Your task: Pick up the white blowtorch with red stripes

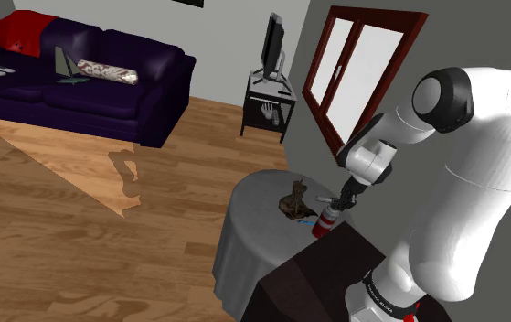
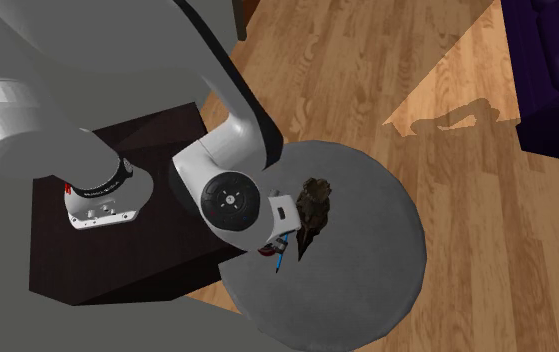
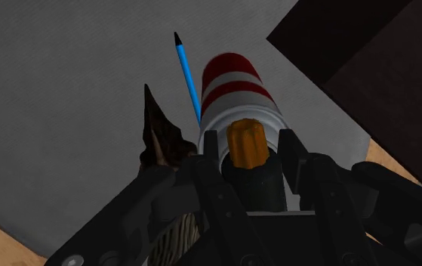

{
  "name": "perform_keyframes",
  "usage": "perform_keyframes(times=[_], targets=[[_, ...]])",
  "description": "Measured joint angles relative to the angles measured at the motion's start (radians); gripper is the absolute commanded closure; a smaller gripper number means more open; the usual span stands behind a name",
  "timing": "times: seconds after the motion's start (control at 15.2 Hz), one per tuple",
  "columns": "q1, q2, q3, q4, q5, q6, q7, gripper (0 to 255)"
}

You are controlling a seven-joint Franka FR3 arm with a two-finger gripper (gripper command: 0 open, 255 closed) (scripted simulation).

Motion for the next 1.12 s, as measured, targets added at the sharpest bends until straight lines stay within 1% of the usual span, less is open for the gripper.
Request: perform_keyframes(times=[0.4,0.53,0.73,0.79,0.86,0.92,0.99,1.06,1.12], targets=[[0.002,-0.001,-0.002,-0.001,-0.003,0.0,0.001,255],[0.044,-0.035,-0.058,-0.014,-0.069,-0.001,0.05,255],[0.144,-0.119,-0.195,-0.03,-0.253,-0.01,0.182,255],[0.186,-0.17,-0.26,-0.038,-0.348,-0.012,0.255,255],[0.205,-0.227,-0.302,-0.046,-0.48,-0.015,0.351,255],[0.192,-0.276,-0.31,-0.047,-0.597,-0.026,0.433,255],[0.162,-0.309,-0.291,-0.046,-0.673,-0.04,0.489,255],[0.118,-0.344,-0.258,-0.045,-0.743,-0.059,0.54,255],[0.082,-0.37,-0.23,-0.041,-0.792,-0.077,0.576,255]])
